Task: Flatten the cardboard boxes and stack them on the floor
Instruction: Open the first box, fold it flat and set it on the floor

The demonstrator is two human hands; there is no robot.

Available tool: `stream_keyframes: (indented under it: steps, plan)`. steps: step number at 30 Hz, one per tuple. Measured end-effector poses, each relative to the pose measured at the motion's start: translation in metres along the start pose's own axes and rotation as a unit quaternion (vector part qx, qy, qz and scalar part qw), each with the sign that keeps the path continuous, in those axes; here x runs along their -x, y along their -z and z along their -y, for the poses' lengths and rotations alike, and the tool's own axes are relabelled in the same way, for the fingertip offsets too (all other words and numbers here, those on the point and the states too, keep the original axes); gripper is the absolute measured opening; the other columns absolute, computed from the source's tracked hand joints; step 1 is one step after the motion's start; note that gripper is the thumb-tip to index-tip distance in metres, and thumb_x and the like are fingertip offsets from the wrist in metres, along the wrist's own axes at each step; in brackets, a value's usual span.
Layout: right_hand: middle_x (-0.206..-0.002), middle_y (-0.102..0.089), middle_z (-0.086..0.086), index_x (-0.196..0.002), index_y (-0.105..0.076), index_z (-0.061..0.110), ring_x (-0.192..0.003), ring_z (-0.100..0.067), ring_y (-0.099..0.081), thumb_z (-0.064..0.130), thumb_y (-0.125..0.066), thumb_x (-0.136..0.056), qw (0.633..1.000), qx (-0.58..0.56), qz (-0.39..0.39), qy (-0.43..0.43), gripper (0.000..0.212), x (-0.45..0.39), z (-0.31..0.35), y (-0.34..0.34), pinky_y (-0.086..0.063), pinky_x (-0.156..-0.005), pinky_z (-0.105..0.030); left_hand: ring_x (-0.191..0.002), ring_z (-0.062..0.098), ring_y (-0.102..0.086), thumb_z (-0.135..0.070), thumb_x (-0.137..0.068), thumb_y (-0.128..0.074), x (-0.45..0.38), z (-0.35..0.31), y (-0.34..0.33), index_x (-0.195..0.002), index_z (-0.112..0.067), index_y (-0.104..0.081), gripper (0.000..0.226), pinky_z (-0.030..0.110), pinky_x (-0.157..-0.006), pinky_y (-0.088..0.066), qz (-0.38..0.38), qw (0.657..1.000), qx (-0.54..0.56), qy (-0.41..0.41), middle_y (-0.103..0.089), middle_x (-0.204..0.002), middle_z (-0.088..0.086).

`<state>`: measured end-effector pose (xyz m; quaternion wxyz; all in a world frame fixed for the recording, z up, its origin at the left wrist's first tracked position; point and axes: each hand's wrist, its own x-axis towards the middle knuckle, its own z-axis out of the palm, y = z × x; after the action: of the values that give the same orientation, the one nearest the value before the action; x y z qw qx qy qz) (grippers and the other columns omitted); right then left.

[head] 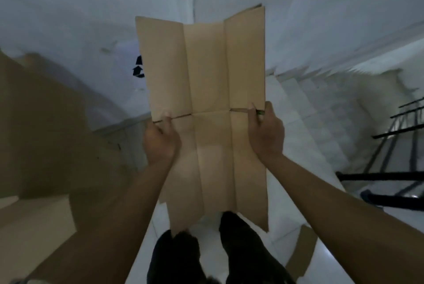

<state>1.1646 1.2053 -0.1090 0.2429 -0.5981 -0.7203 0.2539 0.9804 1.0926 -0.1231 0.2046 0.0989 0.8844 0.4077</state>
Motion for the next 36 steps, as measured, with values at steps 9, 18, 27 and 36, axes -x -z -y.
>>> stream_keyframes:
  steps: [9, 18, 27, 36]
  plan:
    - [-0.070, -0.061, -0.003, -0.095, -0.055, 0.008, -0.065, -0.022, -0.061, 0.045, -0.049, -0.102, 0.988, -0.023, 0.152, -0.005, 0.038, -0.045, -0.110, -0.180, -0.046, -0.056, -0.034, -0.096, 0.028, -0.064, -0.060, -0.092, -0.051, -0.093, 0.161, -0.101, -0.107, -0.006, -0.065, 0.058, 0.035, -0.080, -0.049, -0.053, 0.992, 0.001, 0.112, -0.069, -0.104, 0.011]
    - [-0.080, -0.062, 0.005, -0.106, -0.057, 0.013, -0.068, -0.017, -0.061, 0.046, -0.045, -0.103, 0.976, -0.006, 0.219, -0.018, 0.035, -0.038, -0.221, -0.398, -0.048, -0.058, -0.032, -0.114, 0.035, -0.058, -0.061, -0.091, -0.052, -0.193, 0.345, -0.202, -0.124, -0.004, -0.059, 0.066, 0.045, -0.095, -0.048, -0.087, 0.984, -0.044, 0.151, -0.063, -0.122, 0.018]
    - [-0.094, -0.062, 0.006, -0.120, -0.061, 0.015, -0.081, -0.013, -0.057, 0.043, -0.050, -0.102, 0.960, -0.035, 0.279, -0.018, 0.035, -0.014, -0.293, -0.567, -0.043, -0.069, -0.026, -0.112, 0.031, -0.060, -0.055, -0.095, -0.051, -0.269, 0.497, -0.241, -0.119, -0.011, -0.062, 0.052, 0.032, -0.088, -0.044, -0.076, 0.982, -0.064, 0.158, -0.067, -0.117, 0.012]
    - [-0.093, -0.061, -0.004, -0.112, -0.058, 0.012, -0.079, -0.022, -0.055, 0.046, -0.052, -0.101, 0.965, 0.008, 0.263, -0.003, 0.036, -0.053, -0.314, -0.650, -0.042, -0.068, -0.029, -0.097, 0.032, -0.062, -0.049, -0.095, -0.055, -0.343, 0.552, -0.291, -0.102, -0.007, -0.058, 0.042, 0.034, -0.076, -0.044, -0.100, 0.985, -0.090, 0.112, -0.064, -0.097, 0.012]
